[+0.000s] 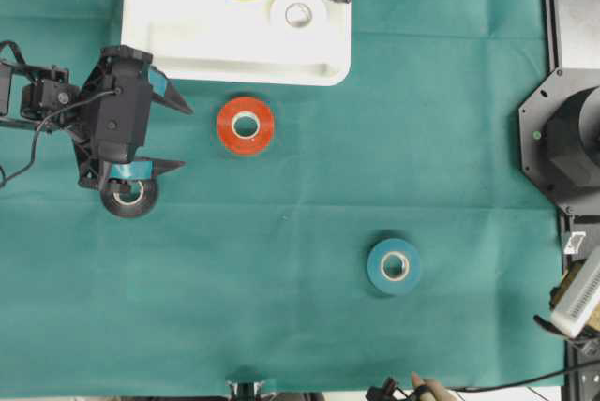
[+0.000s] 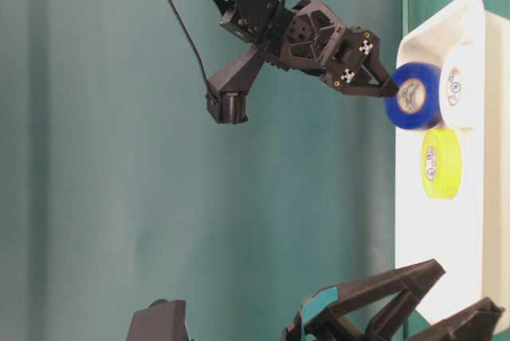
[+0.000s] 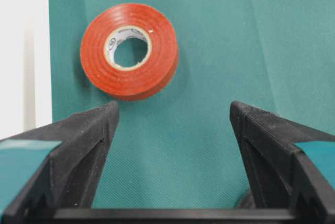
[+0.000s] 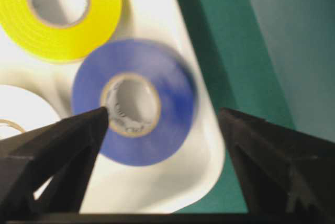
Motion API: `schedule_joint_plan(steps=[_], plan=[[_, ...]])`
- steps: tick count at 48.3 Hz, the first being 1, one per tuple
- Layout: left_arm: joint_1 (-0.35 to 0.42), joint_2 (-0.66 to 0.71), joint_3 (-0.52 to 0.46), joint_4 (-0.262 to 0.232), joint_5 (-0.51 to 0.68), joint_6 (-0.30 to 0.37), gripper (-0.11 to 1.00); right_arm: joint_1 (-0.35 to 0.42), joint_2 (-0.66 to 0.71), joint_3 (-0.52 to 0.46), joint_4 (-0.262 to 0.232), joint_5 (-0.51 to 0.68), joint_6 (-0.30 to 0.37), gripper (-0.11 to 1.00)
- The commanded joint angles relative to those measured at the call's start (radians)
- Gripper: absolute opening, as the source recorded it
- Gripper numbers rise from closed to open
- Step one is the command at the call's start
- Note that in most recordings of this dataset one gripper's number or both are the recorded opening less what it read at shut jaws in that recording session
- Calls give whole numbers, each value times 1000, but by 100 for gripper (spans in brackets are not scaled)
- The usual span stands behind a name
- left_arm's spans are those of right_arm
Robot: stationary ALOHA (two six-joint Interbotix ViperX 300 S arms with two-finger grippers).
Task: Put the tape alternately from left to right into the white case.
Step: 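Release the blue roll and raise the right gripper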
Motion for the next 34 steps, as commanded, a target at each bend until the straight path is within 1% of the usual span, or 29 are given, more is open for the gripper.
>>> schedule_joint_plan(steps=[1,3,23,34], plan=[[-3,-12,-15,0,-5,0,86,3,-29,-8,-3,-2,2,76],[-3,-11,-17,-2,-5,0,86,3,-34,-8,-3,-2,2,75],[-3,-12,-17,-2,-5,0,86,26,-100,48,0,-2,2,75],[-3,-11,-15,0,-5,2,86,72,-172,109,0,-8,2,75]])
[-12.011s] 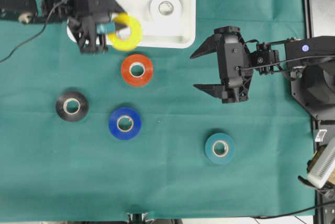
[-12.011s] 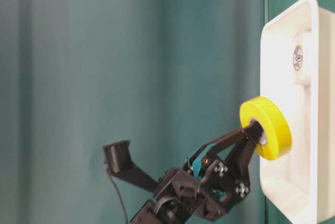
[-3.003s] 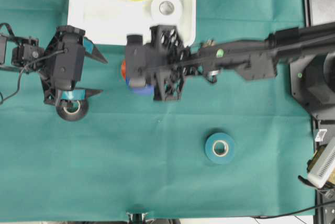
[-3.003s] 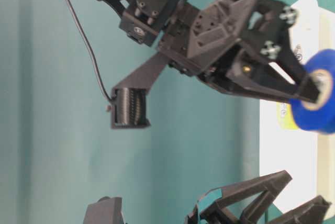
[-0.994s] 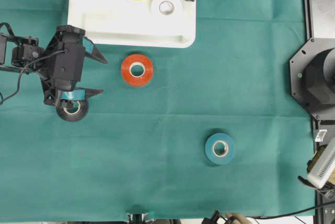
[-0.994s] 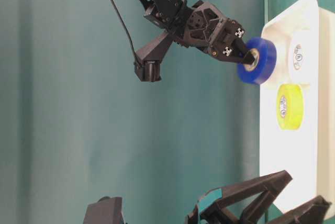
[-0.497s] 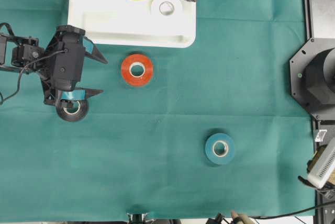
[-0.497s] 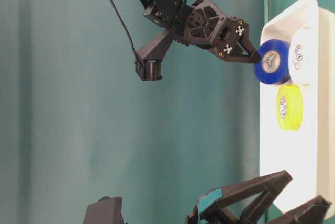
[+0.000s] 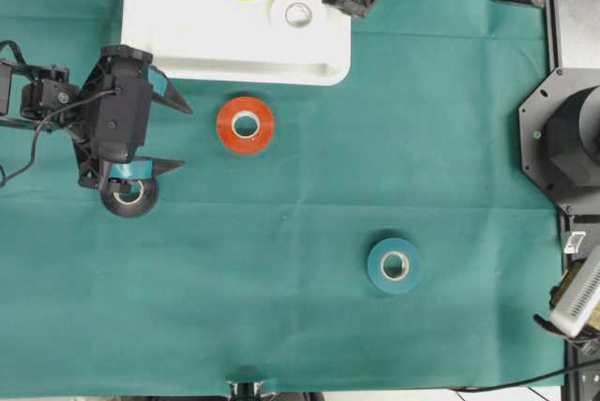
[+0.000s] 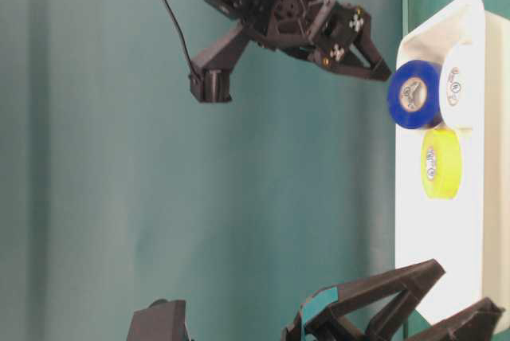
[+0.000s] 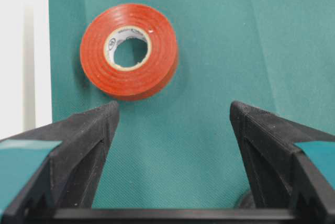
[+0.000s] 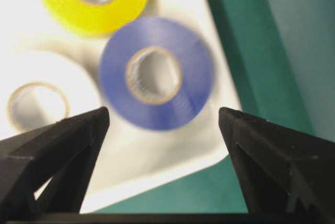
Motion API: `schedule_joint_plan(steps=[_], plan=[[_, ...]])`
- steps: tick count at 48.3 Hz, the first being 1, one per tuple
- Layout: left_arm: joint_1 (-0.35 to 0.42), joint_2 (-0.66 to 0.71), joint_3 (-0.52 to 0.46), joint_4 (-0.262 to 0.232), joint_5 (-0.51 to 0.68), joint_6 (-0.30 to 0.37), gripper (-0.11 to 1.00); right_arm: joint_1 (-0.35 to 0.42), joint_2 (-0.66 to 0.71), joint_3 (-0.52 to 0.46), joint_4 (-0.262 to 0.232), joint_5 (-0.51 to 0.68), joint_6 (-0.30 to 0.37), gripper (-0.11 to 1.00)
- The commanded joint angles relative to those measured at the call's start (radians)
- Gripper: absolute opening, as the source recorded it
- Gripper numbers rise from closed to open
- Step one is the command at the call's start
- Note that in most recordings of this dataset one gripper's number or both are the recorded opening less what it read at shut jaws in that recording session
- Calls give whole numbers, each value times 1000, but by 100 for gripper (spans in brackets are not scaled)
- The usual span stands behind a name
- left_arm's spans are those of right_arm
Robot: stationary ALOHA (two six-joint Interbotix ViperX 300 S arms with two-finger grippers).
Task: Put the tape alternately from left to right into the white case.
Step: 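Release the blue roll and raise the right gripper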
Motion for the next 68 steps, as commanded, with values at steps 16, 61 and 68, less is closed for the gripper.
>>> schedule_joint_plan(steps=[16,61,68], plan=[[-3,-11,-17,-2,-5,2,86,127,-140,95,2,-21,2,75],[-3,-11,-26,-2,-8,2,86,373,-264,272,3,-215,29,75],[-3,-9,-31,0,-9,2,86,373,-270,278,5,-215,29,75]])
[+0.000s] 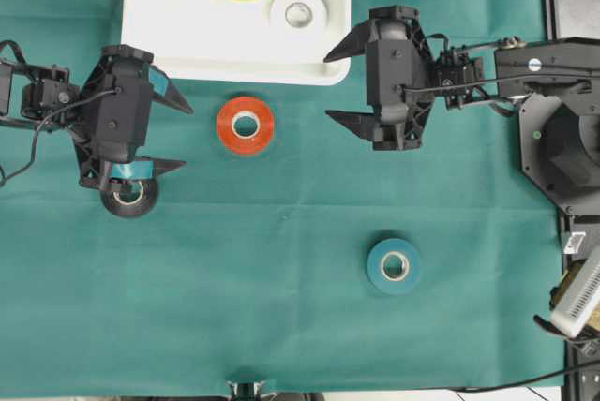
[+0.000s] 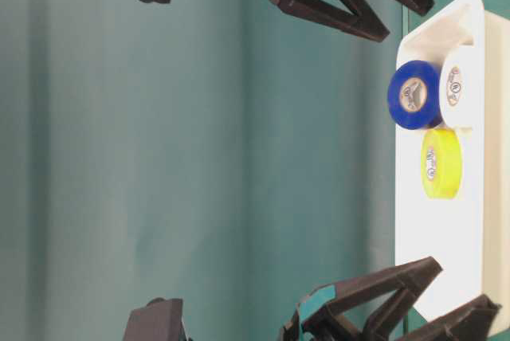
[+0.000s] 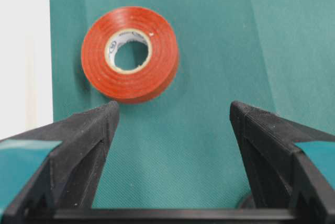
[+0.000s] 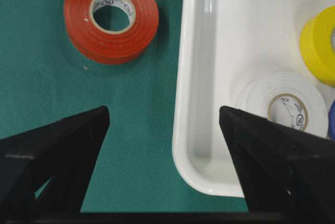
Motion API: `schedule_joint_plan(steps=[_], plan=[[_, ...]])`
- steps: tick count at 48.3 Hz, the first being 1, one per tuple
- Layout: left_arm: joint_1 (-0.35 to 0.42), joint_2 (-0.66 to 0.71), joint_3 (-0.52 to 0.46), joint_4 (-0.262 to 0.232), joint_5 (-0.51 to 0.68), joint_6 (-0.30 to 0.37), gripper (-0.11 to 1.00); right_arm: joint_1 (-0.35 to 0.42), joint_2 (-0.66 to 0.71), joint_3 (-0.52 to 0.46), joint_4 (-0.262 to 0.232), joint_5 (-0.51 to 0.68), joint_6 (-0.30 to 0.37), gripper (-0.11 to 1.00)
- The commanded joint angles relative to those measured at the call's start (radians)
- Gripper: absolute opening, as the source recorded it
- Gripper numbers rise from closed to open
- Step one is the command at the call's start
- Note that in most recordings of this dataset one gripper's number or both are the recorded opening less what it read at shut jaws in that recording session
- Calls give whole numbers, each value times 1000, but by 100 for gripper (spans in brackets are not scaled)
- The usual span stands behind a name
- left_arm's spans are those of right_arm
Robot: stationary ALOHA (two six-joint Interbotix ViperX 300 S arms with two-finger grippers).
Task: Put the tape alternately from left to right into the white case.
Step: 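Move the left gripper over the red tape roll and grasp it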
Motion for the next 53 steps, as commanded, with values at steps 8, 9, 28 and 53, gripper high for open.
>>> schedule_joint_plan(steps=[8,9,28,53], plan=[[-3,23,-41,-2,-11,2,86,3,-17,-3,3,-12,3,75],[-3,31,-46,-3,-11,3,86,3,-17,-3,2,-14,3,75],[3,176,-156,-2,-11,6,86,3,-17,11,3,-34,20,75],[25,334,-267,-2,-11,2,86,3,-17,26,3,-34,21,75]])
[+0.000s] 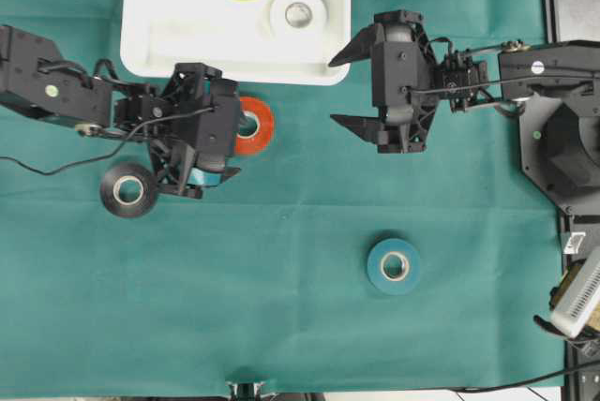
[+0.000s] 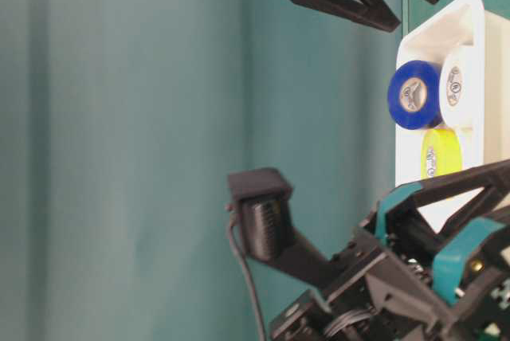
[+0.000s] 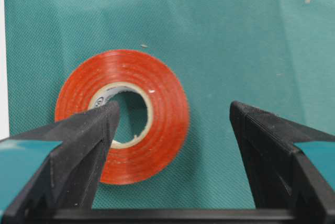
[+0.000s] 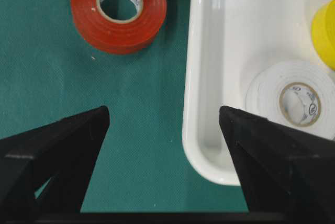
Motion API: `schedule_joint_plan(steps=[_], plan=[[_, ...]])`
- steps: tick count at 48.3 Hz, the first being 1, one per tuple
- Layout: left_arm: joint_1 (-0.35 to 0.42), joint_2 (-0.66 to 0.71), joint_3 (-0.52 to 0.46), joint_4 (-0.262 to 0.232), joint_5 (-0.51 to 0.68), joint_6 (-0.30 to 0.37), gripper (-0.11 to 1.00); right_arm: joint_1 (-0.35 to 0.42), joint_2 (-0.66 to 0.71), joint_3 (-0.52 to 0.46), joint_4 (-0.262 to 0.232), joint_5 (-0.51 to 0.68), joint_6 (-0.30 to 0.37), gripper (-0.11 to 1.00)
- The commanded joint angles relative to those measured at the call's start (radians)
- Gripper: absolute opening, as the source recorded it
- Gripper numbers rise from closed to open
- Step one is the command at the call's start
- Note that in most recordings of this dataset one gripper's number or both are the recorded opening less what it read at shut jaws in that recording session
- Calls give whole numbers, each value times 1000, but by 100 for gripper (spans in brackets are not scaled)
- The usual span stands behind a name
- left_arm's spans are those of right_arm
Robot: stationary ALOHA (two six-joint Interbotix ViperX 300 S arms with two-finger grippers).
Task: Put the tape alternately from left to right into the white case.
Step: 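Move the left gripper over the red tape roll and grasp it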
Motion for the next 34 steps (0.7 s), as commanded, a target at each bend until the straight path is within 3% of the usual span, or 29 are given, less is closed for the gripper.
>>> schedule_joint_plan(steps=[1,34], plan=[[9,-2,-31,-2,-8,-2,86,2,-15,-5,2,-6,3,75],[9,67,-52,-2,-6,-5,85,2,-15,-2,2,-6,3,75]])
